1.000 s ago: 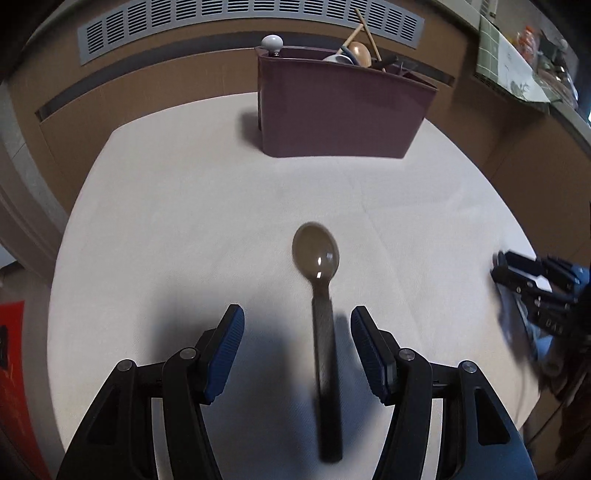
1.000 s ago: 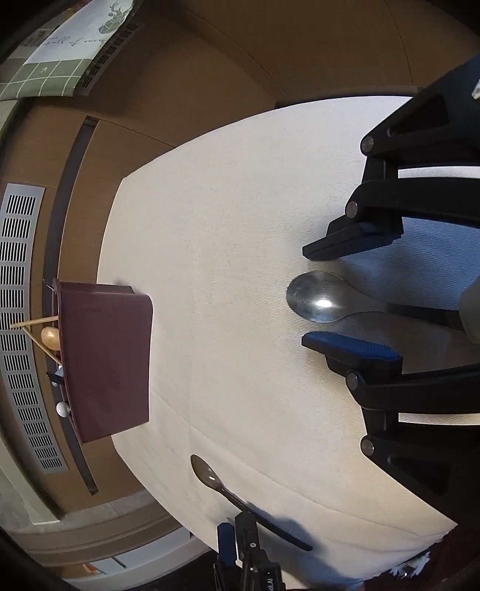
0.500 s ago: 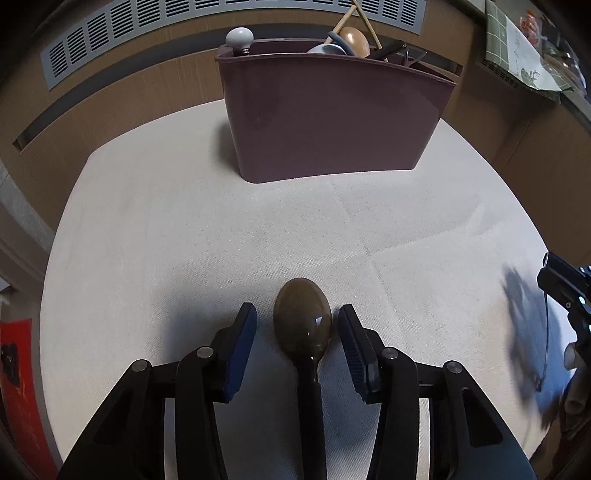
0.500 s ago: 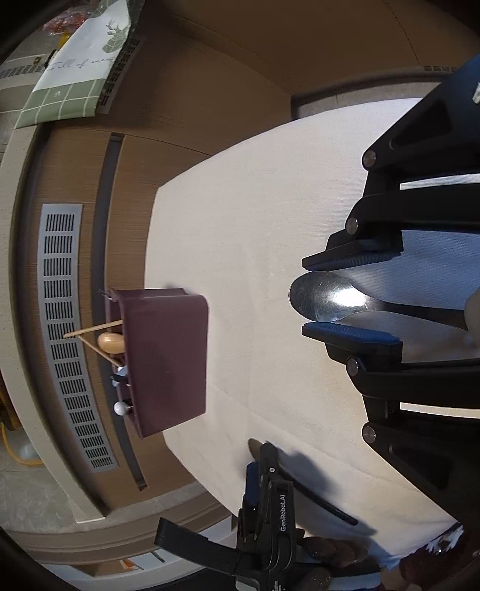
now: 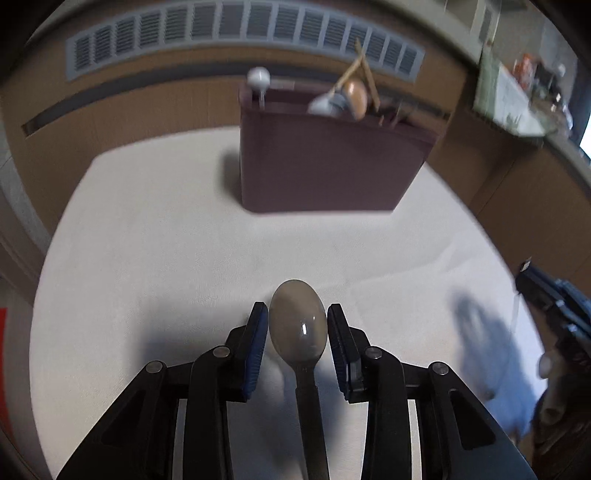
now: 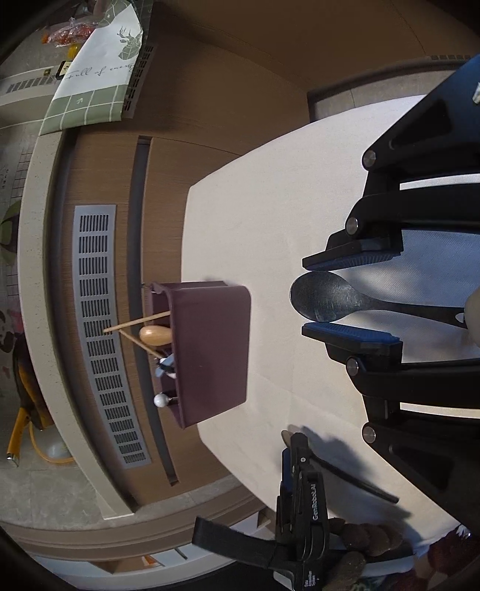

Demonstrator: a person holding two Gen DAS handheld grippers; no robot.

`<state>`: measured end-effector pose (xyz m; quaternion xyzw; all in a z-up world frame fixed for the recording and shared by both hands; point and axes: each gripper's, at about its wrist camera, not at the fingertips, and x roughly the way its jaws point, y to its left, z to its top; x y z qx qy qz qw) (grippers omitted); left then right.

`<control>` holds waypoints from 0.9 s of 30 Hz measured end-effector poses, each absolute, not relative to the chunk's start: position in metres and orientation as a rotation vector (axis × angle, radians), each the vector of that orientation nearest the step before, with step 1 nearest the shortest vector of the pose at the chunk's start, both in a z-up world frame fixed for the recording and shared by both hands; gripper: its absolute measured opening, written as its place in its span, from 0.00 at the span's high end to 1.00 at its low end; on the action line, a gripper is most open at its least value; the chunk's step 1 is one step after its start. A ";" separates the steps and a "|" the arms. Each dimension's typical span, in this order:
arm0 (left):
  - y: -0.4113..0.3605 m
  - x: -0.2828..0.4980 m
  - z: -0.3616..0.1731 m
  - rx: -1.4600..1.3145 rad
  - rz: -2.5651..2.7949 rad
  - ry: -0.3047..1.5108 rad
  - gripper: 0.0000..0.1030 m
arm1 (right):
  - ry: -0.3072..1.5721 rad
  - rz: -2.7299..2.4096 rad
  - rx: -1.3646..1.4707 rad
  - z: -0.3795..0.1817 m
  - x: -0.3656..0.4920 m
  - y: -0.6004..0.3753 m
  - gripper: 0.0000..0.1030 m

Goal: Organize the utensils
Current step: 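Carry the silver and brown spoons up and lower them into the maroon holder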

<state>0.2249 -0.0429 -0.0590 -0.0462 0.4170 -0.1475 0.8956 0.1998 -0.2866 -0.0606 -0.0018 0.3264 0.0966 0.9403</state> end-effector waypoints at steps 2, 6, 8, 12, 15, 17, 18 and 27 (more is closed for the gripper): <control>-0.039 0.210 -0.039 -0.128 -0.310 0.778 0.67 | 0.645 0.206 -0.005 -0.054 0.197 -0.285 0.75; -0.039 0.193 -0.009 -0.121 -0.312 0.625 0.67 | 0.613 0.219 -0.012 -0.043 0.193 -0.279 0.75; -0.042 0.187 0.000 -0.108 -0.313 0.552 0.67 | 0.603 0.226 -0.008 -0.039 0.194 -0.277 0.75; -0.038 0.191 0.029 -0.116 -0.326 0.450 0.67 | 0.572 0.225 0.020 -0.028 0.199 -0.277 0.75; -0.034 0.207 0.078 -0.105 -0.363 0.337 0.67 | 0.482 0.221 0.006 0.004 0.204 -0.273 0.75; -0.033 0.217 0.112 -0.091 -0.386 0.259 0.67 | 0.393 0.222 -0.018 0.041 0.213 -0.270 0.75; -0.032 0.222 0.127 -0.084 -0.392 0.228 0.67 | 0.359 0.220 -0.029 0.056 0.217 -0.268 0.75; -0.025 0.308 0.155 -0.087 -0.348 0.194 0.67 | 0.204 0.229 -0.023 0.147 0.301 -0.251 0.75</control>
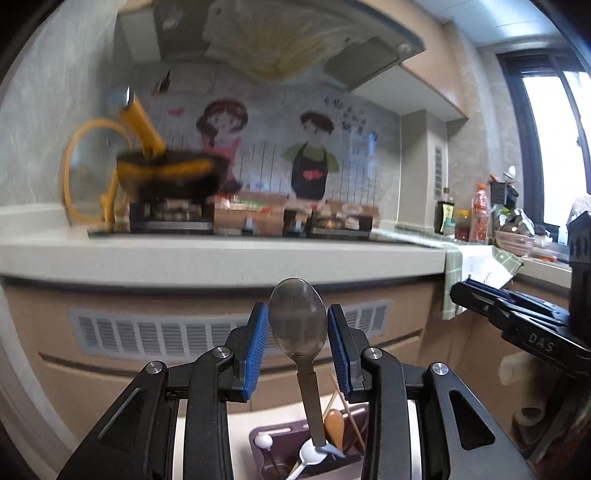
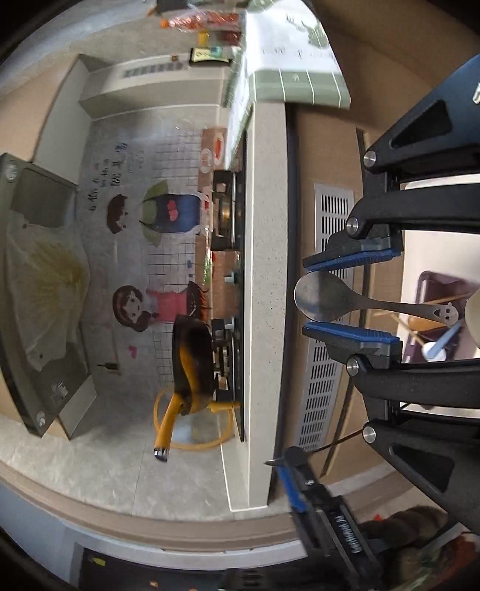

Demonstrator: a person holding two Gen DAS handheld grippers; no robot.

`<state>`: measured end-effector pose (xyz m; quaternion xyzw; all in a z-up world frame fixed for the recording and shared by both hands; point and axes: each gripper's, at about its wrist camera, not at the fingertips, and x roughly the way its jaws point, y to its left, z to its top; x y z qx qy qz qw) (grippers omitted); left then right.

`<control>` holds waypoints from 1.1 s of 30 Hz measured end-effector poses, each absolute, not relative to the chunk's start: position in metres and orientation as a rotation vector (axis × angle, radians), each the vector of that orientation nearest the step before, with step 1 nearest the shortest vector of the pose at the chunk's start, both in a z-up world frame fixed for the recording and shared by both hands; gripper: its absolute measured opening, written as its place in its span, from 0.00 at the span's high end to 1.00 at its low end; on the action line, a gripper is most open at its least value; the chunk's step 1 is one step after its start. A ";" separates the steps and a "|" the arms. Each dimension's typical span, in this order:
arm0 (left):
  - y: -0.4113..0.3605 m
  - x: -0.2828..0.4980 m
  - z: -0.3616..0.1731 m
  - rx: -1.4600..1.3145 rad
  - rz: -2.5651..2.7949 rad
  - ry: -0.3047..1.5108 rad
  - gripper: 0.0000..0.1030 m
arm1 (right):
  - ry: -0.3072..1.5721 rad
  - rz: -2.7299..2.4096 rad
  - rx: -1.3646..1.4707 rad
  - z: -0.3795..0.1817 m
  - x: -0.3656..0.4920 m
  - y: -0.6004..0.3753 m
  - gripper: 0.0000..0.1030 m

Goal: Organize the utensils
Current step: 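Carry the silver and brown spoons up and lower them into the maroon holder, then open both grippers to release the spoons into the holder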

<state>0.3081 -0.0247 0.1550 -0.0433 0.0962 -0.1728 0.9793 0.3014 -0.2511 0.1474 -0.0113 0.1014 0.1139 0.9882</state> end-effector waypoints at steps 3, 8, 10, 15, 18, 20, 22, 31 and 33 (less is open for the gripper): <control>-0.022 0.330 0.135 -0.109 -0.349 0.245 0.67 | 0.248 0.230 0.009 0.125 0.331 -0.247 0.75; -0.023 0.358 0.092 -0.143 -0.382 0.359 0.67 | 0.350 0.207 0.031 0.075 0.370 -0.241 0.75; -0.027 0.361 0.076 -0.135 -0.388 0.387 0.67 | 0.399 0.215 0.036 0.057 0.381 -0.239 0.75; -0.032 0.378 0.033 -0.182 -0.465 0.519 0.65 | 0.495 0.224 0.019 0.020 0.392 -0.235 0.74; -0.035 0.378 0.017 -0.188 -0.457 0.571 0.60 | 0.571 0.251 0.045 0.005 0.391 -0.238 0.69; -0.033 0.370 0.016 -0.186 -0.428 0.566 0.57 | 0.569 0.235 0.044 0.002 0.384 -0.240 0.68; -0.026 0.351 0.018 -0.198 -0.391 0.539 0.50 | 0.562 0.225 0.057 0.003 0.371 -0.245 0.68; -0.017 0.205 0.021 -0.054 -0.159 0.415 0.27 | 0.496 0.272 0.062 0.006 0.260 -0.246 0.58; -0.017 0.179 0.017 -0.054 -0.125 0.427 0.27 | 0.486 0.272 0.057 0.007 0.232 -0.241 0.58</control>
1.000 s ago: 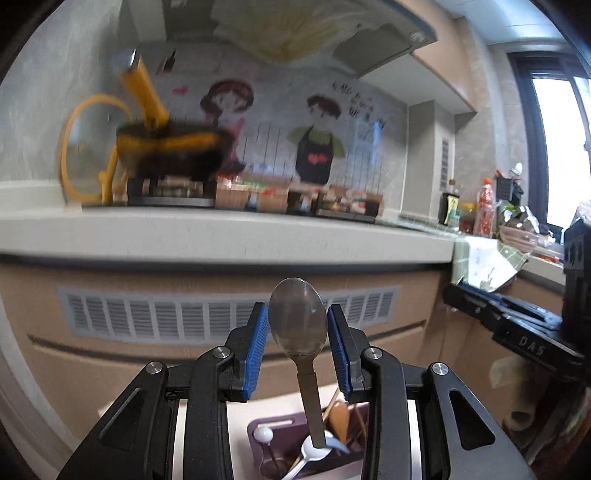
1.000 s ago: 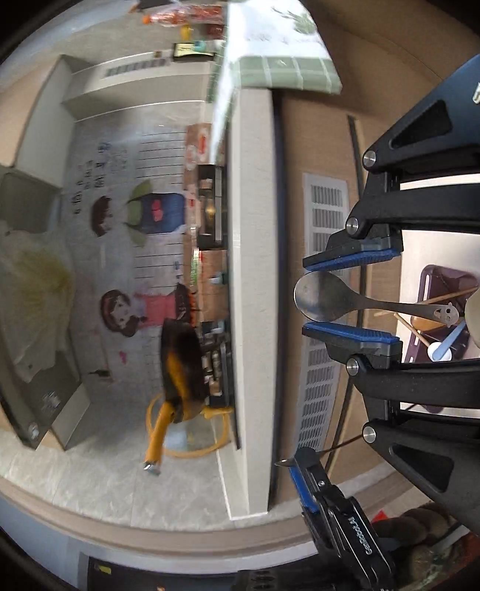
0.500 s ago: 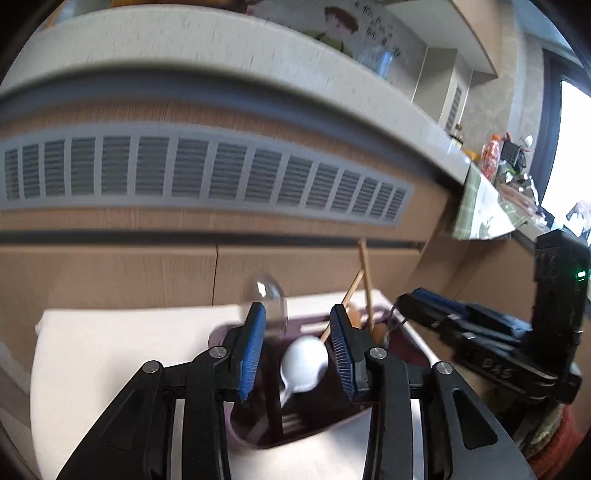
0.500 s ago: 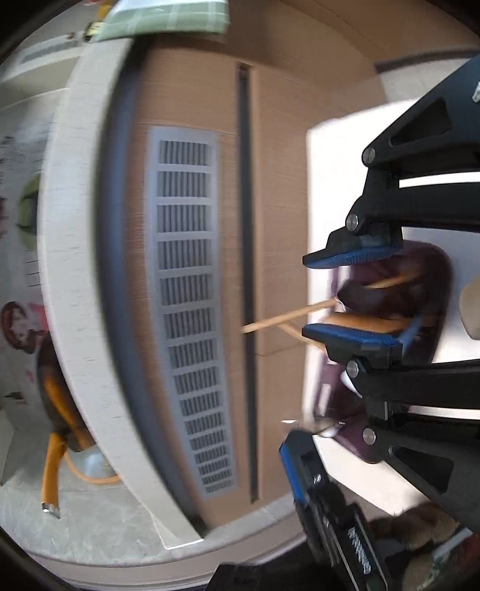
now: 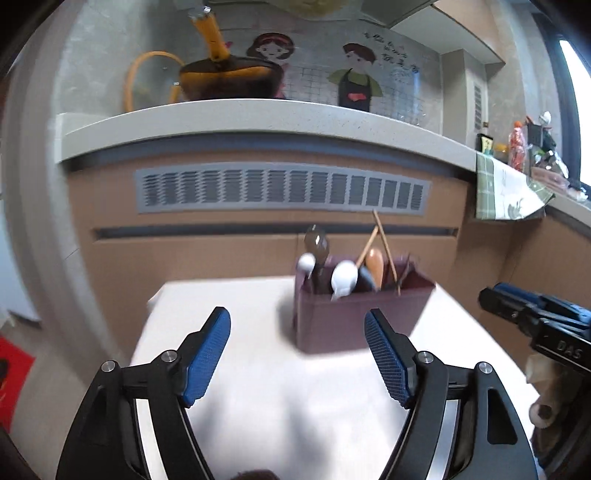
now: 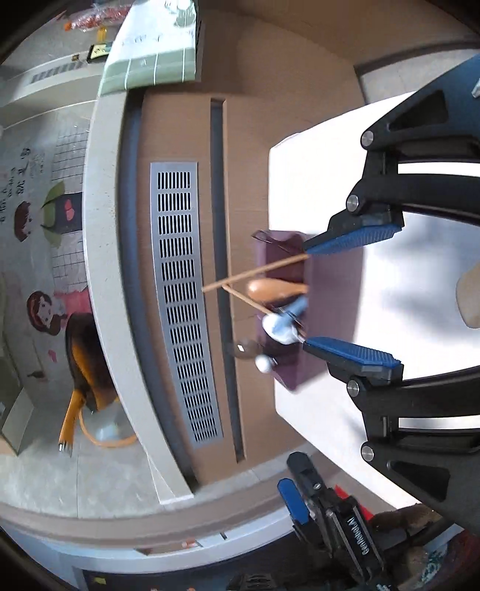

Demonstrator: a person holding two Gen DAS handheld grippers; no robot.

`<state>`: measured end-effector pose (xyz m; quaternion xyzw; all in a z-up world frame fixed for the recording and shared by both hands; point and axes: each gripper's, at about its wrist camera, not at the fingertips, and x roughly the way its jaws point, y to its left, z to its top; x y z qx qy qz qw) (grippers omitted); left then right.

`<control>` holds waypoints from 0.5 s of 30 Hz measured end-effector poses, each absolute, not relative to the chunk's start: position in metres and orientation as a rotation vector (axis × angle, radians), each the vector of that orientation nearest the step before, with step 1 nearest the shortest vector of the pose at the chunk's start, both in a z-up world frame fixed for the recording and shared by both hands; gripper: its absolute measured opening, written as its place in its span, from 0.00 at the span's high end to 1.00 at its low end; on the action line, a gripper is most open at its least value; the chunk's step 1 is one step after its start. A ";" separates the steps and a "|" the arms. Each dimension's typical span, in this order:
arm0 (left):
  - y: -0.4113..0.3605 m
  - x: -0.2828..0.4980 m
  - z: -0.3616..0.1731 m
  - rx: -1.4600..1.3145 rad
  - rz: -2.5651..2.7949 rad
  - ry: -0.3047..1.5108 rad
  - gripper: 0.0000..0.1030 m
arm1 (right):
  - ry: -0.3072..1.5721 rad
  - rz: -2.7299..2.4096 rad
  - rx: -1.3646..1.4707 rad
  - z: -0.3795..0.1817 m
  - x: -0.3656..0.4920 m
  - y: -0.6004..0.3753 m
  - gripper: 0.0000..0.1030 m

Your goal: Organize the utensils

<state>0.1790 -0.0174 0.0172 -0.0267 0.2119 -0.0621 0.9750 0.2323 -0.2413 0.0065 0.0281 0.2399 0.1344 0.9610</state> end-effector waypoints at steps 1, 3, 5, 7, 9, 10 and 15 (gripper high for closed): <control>-0.018 0.165 0.015 -0.053 -0.108 0.433 0.27 | 0.482 0.272 0.049 0.007 0.216 -0.238 0.58; -0.019 0.140 0.010 -0.044 -0.071 0.441 0.27 | 0.470 0.267 0.017 0.005 0.186 -0.231 0.58; -0.019 0.121 0.008 -0.044 -0.057 0.452 0.27 | 0.454 0.251 -0.001 0.005 0.161 -0.224 0.58; -0.017 0.107 0.007 -0.040 -0.053 0.452 0.27 | 0.446 0.258 -0.002 0.004 0.143 -0.219 0.58; -0.016 0.094 0.007 -0.031 -0.041 0.444 0.27 | 0.439 0.253 -0.015 0.000 0.128 -0.216 0.58; -0.016 0.090 0.008 -0.031 -0.041 0.441 0.27 | 0.436 0.244 -0.027 -0.002 0.122 -0.214 0.58; -0.015 0.081 0.011 -0.043 -0.056 0.436 0.27 | 0.445 0.226 -0.046 -0.009 0.109 -0.214 0.58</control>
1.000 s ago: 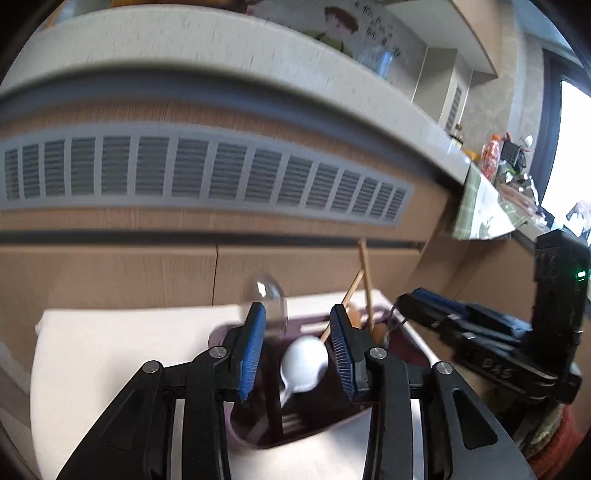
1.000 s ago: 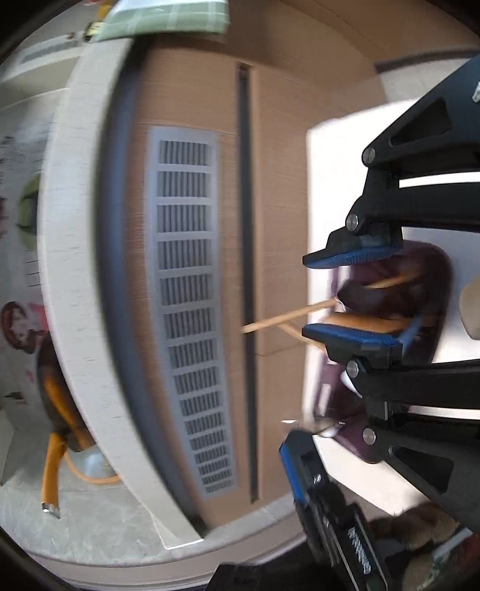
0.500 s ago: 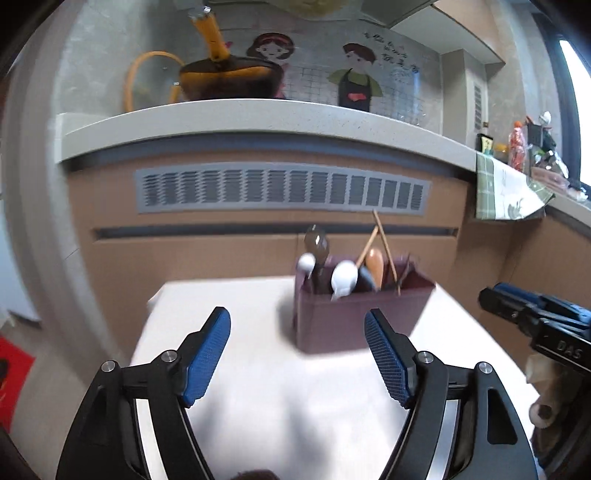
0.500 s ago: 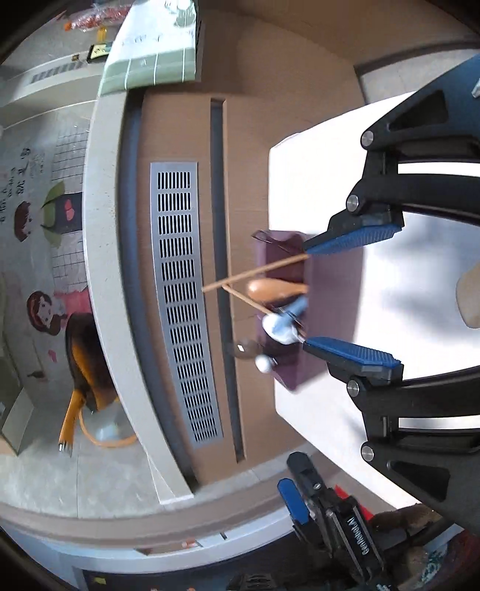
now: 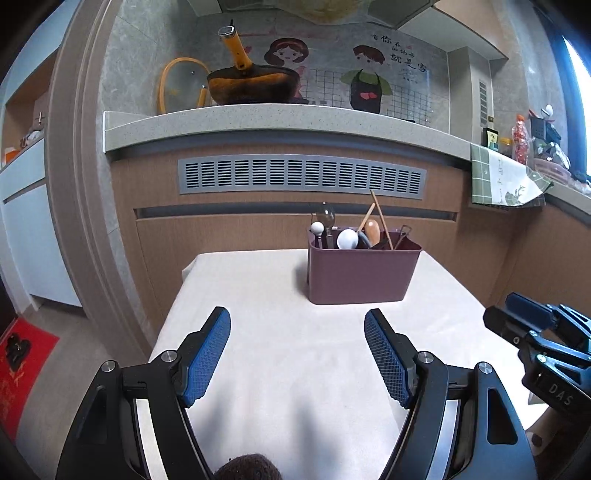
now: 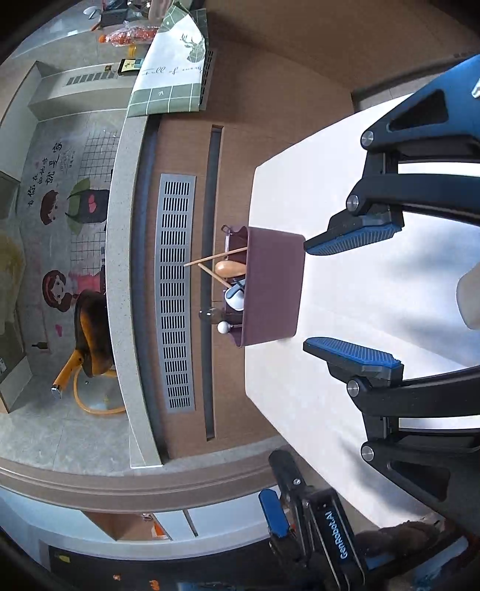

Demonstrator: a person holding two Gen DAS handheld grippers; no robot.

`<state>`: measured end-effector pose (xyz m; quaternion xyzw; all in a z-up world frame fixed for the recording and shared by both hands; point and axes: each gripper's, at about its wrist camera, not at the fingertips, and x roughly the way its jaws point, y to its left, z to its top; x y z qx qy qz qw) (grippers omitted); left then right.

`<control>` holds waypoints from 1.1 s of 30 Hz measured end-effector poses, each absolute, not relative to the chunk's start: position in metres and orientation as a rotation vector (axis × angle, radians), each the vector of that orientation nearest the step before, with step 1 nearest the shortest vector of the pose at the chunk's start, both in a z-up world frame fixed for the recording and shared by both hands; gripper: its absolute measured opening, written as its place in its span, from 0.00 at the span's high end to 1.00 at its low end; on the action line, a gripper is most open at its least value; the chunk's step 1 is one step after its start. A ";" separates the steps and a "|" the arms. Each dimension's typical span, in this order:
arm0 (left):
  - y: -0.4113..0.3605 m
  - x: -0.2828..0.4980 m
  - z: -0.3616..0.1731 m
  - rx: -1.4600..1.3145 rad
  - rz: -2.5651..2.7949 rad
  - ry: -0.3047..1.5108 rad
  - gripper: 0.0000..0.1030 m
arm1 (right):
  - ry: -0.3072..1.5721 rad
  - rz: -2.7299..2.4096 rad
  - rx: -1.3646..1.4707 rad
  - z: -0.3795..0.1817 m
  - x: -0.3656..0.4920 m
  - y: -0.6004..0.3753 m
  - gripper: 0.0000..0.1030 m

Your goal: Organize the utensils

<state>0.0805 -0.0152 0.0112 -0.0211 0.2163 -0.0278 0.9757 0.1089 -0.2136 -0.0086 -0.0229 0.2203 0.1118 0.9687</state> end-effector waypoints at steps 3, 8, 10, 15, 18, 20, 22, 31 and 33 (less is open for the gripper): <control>-0.016 0.078 0.012 -0.043 -0.067 0.441 0.27 | 0.443 0.215 -0.047 -0.007 0.108 -0.215 0.58; -0.018 0.080 0.011 -0.041 -0.072 0.456 0.27 | 0.448 0.214 -0.042 -0.008 0.108 -0.218 0.58; -0.019 0.080 0.011 -0.043 -0.075 0.459 0.27 | 0.451 0.215 -0.042 -0.009 0.109 -0.218 0.58; -0.020 0.081 0.011 -0.043 -0.081 0.464 0.27 | 0.453 0.210 -0.038 -0.009 0.108 -0.219 0.58; -0.021 0.081 0.010 -0.046 -0.082 0.466 0.27 | 0.455 0.206 -0.035 -0.010 0.109 -0.220 0.58; -0.021 0.081 0.010 -0.045 -0.085 0.468 0.27 | 0.457 0.203 -0.036 -0.010 0.109 -0.221 0.58; -0.022 0.082 0.009 -0.041 -0.088 0.470 0.27 | 0.457 0.201 -0.036 -0.010 0.110 -0.221 0.58; -0.023 0.085 0.006 -0.043 -0.101 0.487 0.27 | 0.461 0.194 -0.032 -0.010 0.110 -0.222 0.58; -0.023 0.085 0.006 -0.041 -0.101 0.487 0.27 | 0.460 0.192 -0.029 -0.010 0.110 -0.223 0.57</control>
